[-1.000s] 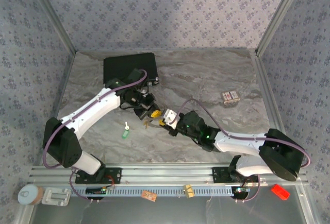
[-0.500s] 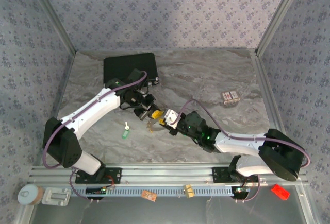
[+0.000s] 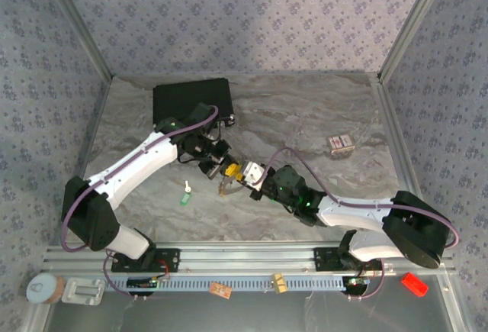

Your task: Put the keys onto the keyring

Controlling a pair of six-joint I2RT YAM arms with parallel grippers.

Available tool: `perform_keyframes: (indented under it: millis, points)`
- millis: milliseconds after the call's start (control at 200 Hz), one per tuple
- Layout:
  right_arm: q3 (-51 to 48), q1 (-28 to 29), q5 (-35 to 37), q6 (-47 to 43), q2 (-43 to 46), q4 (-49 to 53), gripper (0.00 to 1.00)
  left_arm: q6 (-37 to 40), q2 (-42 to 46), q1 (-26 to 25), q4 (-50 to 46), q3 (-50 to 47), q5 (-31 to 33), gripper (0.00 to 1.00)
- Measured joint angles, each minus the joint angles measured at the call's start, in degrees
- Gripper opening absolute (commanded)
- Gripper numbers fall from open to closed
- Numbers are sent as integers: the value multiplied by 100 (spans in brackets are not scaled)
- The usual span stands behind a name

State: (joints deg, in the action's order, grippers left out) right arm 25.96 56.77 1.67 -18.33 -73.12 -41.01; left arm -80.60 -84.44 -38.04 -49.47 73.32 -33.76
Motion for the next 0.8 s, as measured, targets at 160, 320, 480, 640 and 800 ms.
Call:
perform_keyframes:
  millis: [160, 320, 480, 640, 800]
  points:
    - [-20, -2, -9, 7, 0, -50, 0, -70, 79, 0, 81, -46, 72, 29]
    - [-85, -70, -98, 7, 79, 46, 0, 243, 490, 85, 125, -68, 671, 61]
    - [-85, -319, -573, 13, 236, 398, 0, 1513, 1185, 254, 822, -227, 1915, 59]
    - [-68, -667, -1233, 39, 409, 951, 0, 4065, 1768, 74, 2284, -1043, 2778, 56]
    - [210, -907, -1858, -63, 472, 1633, 0, 6983, 2302, 0, 3646, -2490, 2297, 48]
